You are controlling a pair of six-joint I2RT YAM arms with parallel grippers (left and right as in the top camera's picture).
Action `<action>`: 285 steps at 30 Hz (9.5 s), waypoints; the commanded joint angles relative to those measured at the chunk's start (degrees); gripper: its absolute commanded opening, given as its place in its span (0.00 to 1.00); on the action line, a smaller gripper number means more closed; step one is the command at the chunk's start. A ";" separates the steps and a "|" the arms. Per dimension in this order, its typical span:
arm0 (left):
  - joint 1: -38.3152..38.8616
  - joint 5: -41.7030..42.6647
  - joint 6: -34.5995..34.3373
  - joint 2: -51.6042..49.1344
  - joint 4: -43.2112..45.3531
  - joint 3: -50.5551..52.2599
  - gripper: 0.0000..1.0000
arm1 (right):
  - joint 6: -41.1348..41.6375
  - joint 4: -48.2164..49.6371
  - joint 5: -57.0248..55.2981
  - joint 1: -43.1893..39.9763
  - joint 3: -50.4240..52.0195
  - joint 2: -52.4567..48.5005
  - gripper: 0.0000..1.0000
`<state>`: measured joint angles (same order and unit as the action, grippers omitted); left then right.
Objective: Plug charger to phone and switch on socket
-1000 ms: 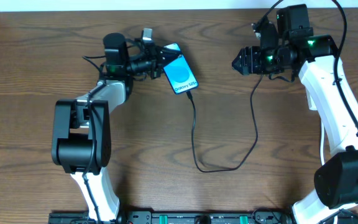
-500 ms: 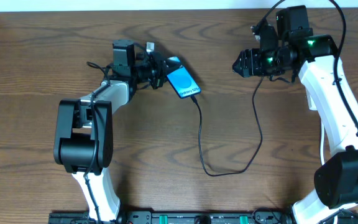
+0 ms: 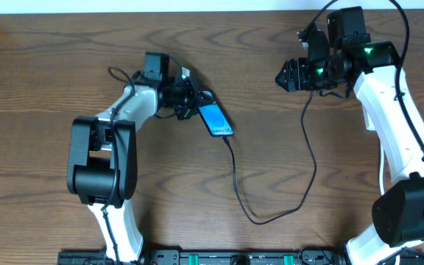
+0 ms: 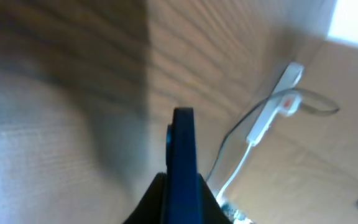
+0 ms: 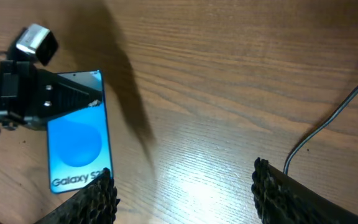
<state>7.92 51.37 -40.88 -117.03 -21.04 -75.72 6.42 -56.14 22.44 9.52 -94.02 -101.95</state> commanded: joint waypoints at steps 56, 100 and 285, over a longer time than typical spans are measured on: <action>0.52 -12.33 30.71 -9.31 -17.57 -10.69 0.46 | -0.92 -0.44 -1.14 2.95 -0.37 0.37 0.70; 0.52 -23.52 36.24 -9.29 -21.99 -10.71 0.77 | -0.96 -1.16 -1.38 2.95 -0.35 0.37 0.71; -9.94 -39.01 32.00 28.63 -29.11 -14.62 0.98 | -0.94 16.96 3.65 -36.57 -0.31 -25.27 0.01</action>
<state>-1.78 13.13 -8.82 -88.95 -49.95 -90.15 6.44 -38.63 25.08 -27.83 -94.02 -126.72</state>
